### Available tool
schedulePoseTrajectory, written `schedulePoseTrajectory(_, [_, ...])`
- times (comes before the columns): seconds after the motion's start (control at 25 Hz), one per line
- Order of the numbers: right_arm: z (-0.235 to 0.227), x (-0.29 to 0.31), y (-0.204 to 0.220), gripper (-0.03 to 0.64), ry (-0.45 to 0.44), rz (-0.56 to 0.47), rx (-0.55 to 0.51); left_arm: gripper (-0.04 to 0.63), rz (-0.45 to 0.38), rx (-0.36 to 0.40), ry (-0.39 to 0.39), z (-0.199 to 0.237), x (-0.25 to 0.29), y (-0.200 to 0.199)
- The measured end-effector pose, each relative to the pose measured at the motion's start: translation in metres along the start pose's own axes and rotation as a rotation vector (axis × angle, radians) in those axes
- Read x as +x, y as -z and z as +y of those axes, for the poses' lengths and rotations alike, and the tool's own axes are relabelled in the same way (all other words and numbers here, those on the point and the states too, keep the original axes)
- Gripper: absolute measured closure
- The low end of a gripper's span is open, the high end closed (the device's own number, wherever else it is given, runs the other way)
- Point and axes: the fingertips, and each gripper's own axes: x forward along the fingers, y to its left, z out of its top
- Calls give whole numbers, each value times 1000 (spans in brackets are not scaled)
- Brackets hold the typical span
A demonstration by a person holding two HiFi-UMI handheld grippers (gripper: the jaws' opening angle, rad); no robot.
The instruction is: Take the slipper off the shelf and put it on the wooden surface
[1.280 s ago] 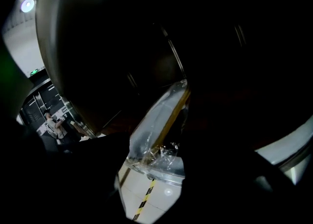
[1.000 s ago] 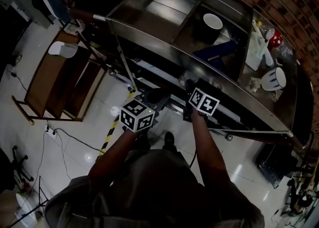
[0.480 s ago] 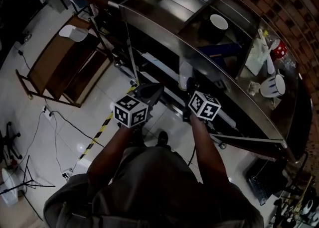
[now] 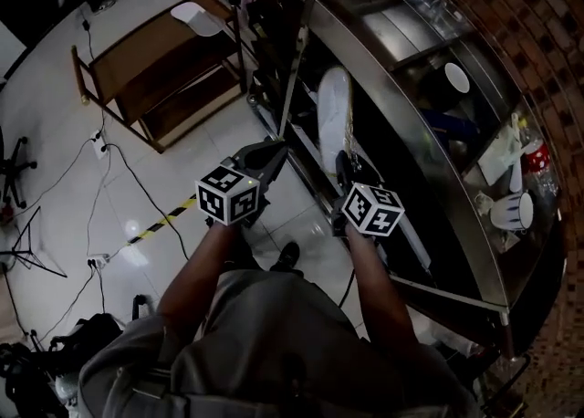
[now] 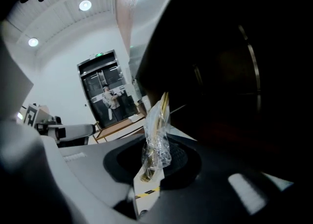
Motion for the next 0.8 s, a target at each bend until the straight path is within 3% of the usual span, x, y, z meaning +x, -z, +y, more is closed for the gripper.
schedulePoseTrajectory(0.16, [46, 27, 14, 561, -91, 60, -45, 624, -48, -13, -83, 35, -32, -12])
schedulePoseTrajectory(0.32, [80, 52, 33, 562, -109, 107, -61, 624, -73, -29, -124, 73, -63, -21])
schedulePoseTrajectory(0.6, [114, 74, 24, 563, -61, 96, -54, 624, -71, -54, -93, 125, -83, -31])
schedulePoseTrajectory(0.8, [113, 55, 13, 565, -45, 53, -32, 624, -56, -42, -41, 116, -65, -34])
